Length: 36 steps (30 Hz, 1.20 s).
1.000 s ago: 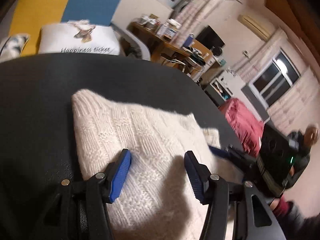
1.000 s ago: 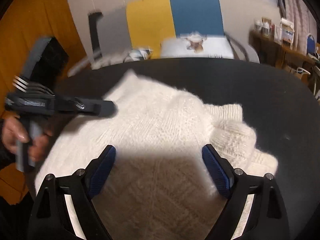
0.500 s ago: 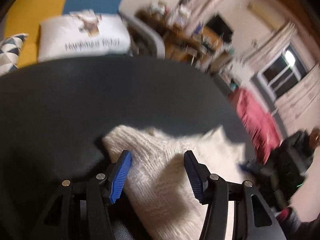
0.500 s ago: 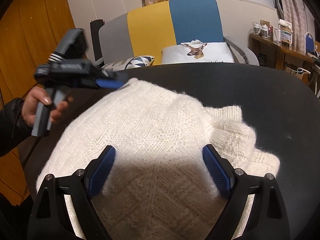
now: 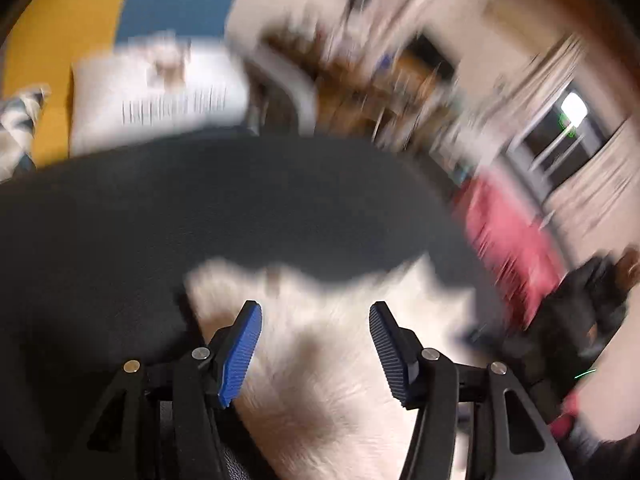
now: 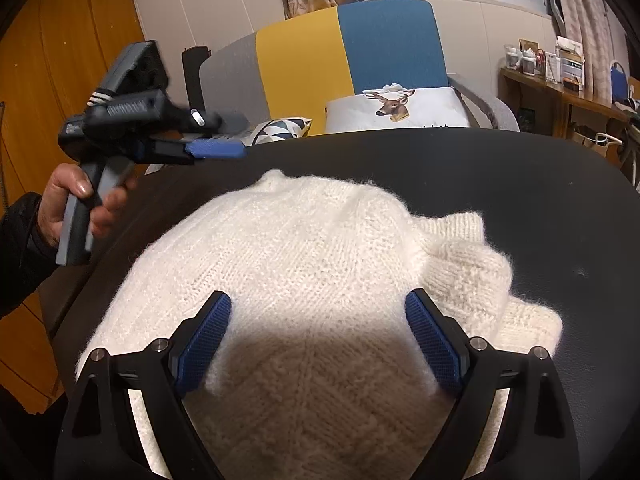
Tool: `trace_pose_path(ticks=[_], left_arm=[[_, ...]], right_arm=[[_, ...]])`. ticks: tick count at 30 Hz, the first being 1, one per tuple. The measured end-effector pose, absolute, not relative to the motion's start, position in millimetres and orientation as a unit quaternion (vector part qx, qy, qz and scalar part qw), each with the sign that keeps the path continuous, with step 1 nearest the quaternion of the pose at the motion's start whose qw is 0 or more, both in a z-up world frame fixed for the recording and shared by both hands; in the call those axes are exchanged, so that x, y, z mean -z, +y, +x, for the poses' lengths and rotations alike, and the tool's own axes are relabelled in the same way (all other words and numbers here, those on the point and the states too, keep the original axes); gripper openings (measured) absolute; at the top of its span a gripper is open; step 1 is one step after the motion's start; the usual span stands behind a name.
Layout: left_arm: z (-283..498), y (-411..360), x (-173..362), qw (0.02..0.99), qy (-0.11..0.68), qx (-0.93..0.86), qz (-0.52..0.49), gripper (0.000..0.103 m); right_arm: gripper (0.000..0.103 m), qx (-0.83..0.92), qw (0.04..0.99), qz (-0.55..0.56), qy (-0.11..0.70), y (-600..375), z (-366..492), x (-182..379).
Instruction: Fold clothes
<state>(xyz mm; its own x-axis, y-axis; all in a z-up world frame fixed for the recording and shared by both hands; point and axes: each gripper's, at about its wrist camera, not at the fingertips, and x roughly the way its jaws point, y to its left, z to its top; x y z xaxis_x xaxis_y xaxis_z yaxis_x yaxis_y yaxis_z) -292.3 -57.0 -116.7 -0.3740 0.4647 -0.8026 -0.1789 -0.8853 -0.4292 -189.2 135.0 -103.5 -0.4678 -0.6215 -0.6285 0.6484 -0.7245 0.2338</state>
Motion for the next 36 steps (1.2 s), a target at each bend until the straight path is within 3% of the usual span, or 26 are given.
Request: trace_pose_path(ticks=[6, 10, 13, 17, 19, 21, 24, 31, 36], left_arm=[[-288.3, -64.9, 99.9, 0.16, -0.16, -0.829, -0.511, 0.057], [-238.5, -71.0, 60.1, 0.168, -0.15, -0.861, -0.456, 0.057], [-188.0, -70.7, 41.2, 0.18, -0.14, -0.88, -0.417, 0.057], [-142.4, -49.1, 50.9, 0.209, -0.13, -0.875, -0.417, 0.058], [-131.7, -35.2, 78.5, 0.195, -0.113, -0.861, -0.456, 0.058], [-126.6, -32.5, 78.7, 0.19, -0.117, -0.861, -0.457, 0.064], [-120.5, -31.5, 71.5, 0.184, -0.129, -0.865, -0.448, 0.064], [-106.2, -29.2, 54.7, 0.172, -0.158, -0.874, -0.426, 0.062], [-73.9, -30.2, 55.8, 0.169, -0.148, -0.888, -0.402, 0.062]], right_arm=[[0.091, 0.857, 0.369, 0.359, 0.02, 133.3, -187.5, 103.9], [0.094, 0.847, 0.384, 0.367, 0.012, 135.6, -190.0, 102.7], [0.094, 0.843, 0.369, 0.388, 0.055, 128.0, -188.0, 88.1], [0.094, 0.849, 0.392, 0.351, 0.052, 128.6, -153.9, 50.9], [0.094, 0.841, 0.401, 0.351, 0.09, 123.9, -131.9, 51.3], [0.094, 0.828, 0.406, 0.363, 0.134, 118.7, -112.2, 63.8], [0.095, 0.809, 0.403, 0.385, 0.188, 115.2, -93.5, 105.8], [0.096, 0.818, 0.409, 0.384, 0.124, 132.5, -94.5, 92.4], [0.099, 0.8, 0.438, 0.409, 0.024, 174.4, -72.7, 92.5]])
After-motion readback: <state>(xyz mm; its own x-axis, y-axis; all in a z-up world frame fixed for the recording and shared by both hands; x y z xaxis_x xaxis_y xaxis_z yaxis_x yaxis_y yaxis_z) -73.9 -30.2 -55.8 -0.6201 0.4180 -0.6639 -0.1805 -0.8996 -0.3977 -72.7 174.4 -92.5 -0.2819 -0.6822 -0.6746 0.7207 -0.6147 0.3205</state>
